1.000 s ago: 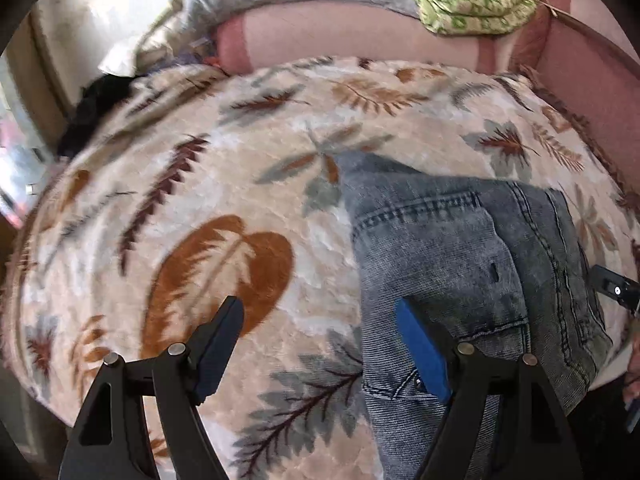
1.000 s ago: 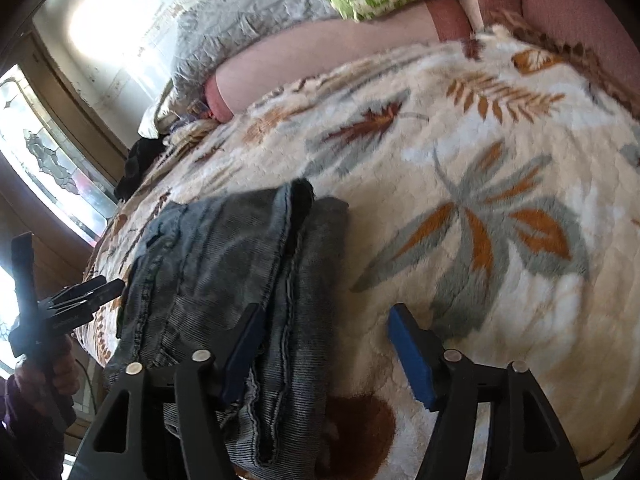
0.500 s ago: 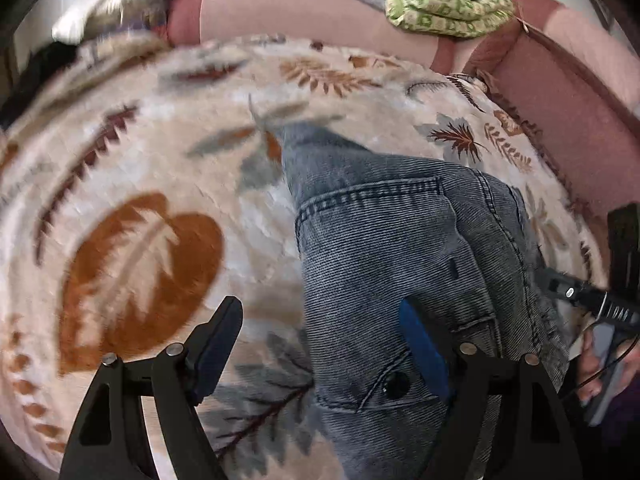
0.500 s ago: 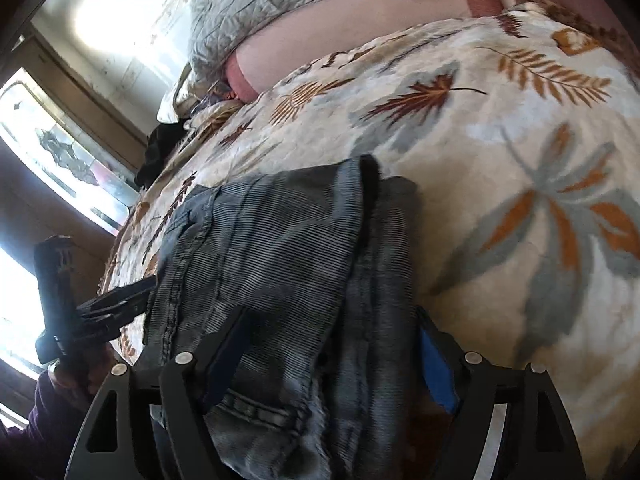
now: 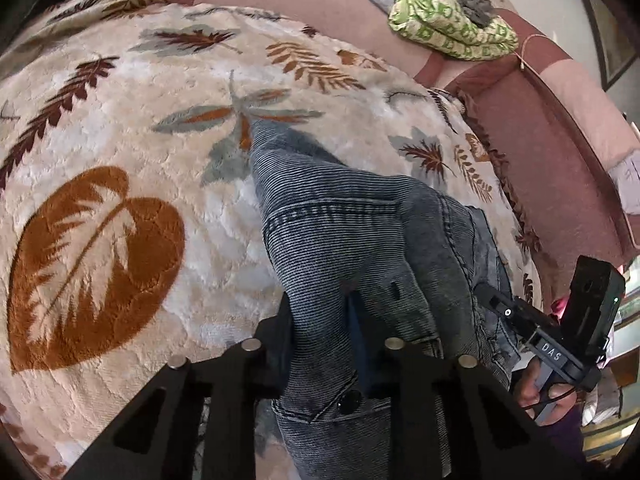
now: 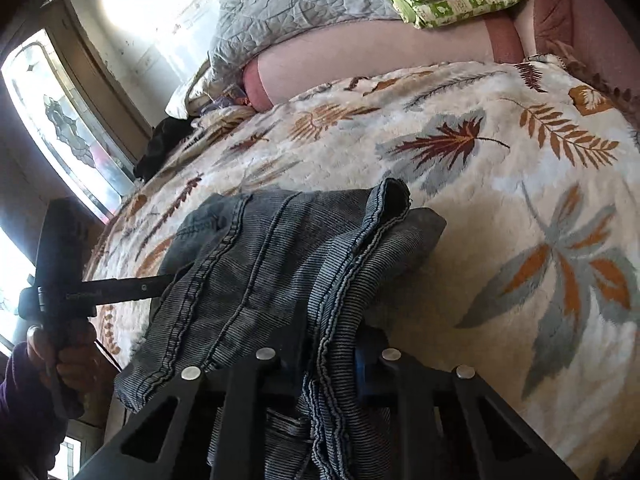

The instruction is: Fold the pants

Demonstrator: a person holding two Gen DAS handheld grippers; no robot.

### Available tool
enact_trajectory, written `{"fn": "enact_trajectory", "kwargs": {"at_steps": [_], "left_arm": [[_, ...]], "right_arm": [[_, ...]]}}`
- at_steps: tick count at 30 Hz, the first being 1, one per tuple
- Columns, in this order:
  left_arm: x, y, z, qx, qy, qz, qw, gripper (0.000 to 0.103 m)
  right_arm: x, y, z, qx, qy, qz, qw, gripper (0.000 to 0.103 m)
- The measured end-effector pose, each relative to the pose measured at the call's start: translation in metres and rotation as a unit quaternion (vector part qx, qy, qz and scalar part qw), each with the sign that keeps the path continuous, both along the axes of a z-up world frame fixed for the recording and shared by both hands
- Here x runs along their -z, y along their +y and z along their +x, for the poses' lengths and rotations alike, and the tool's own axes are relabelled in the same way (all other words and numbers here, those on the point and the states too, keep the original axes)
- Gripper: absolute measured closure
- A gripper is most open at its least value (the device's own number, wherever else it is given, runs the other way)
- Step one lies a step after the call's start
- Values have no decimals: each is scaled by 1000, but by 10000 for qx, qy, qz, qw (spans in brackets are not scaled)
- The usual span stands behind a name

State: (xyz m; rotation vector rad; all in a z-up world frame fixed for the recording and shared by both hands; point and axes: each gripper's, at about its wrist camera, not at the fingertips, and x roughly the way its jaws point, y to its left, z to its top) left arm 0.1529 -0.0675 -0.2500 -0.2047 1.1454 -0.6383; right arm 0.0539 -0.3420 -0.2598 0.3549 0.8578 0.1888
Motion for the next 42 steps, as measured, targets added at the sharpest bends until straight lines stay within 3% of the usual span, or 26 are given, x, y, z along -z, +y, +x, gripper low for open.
{"fn": "enact_trajectory", "kwargs": {"at_steps": [4, 10, 18, 20, 21, 23, 25, 28, 31, 35, 36, 40, 42], "left_arm": [[-8, 0, -2, 20, -130, 63, 9999, 84], [-41, 3, 6, -37, -705, 236, 9972, 85], [-77, -2, 81, -460, -1342, 895, 9858, 84], [-70, -3, 102, -651, -1280, 1089, 9836, 82], [-58, -4, 117, -717, -1169, 1270, 9824, 77], [-29, -1, 134, -869, -847, 1686, 9782, 76], [-7, 6, 140, -942, -541, 1931, 9752, 71], [-15, 24, 124, -1202, -721, 1677, 9758, 62], [-34, 32, 92, -1183, -1152, 1698, 9716, 59], [-48, 33, 33, -863, -1771, 1685, 9658, 30], [-48, 34, 24, -871, -1842, 1727, 9637, 29], [-46, 51, -2, -987, -1671, 1684, 9664, 29], [-41, 64, -14, -1099, -1697, 1713, 9642, 25]], "right_arm": [[-13, 6, -4, -33, -285, -82, 9996, 84], [-36, 22, 3, -167, -711, -211, 9971, 84], [-52, 23, 78, 51, -1060, 11, 9943, 84], [-41, 21, 111, 127, -938, 236, 9952, 84], [-33, 21, 123, 138, -848, 270, 9959, 82], [-5, 22, 146, 234, -483, 184, 9984, 77], [28, 20, 159, 419, 162, 25, 9990, 60], [19, 9, 152, 515, 141, 407, 9977, 49], [-12, -1, 129, 563, -352, 829, 9943, 37], [-35, -5, 98, 491, -702, 1113, 9901, 34], [-36, -3, 93, 376, -674, 1142, 9905, 34], [-29, -5, 70, 444, -486, 1479, 9868, 34], [-26, -5, 57, 608, -420, 1322, 9885, 34]]}}
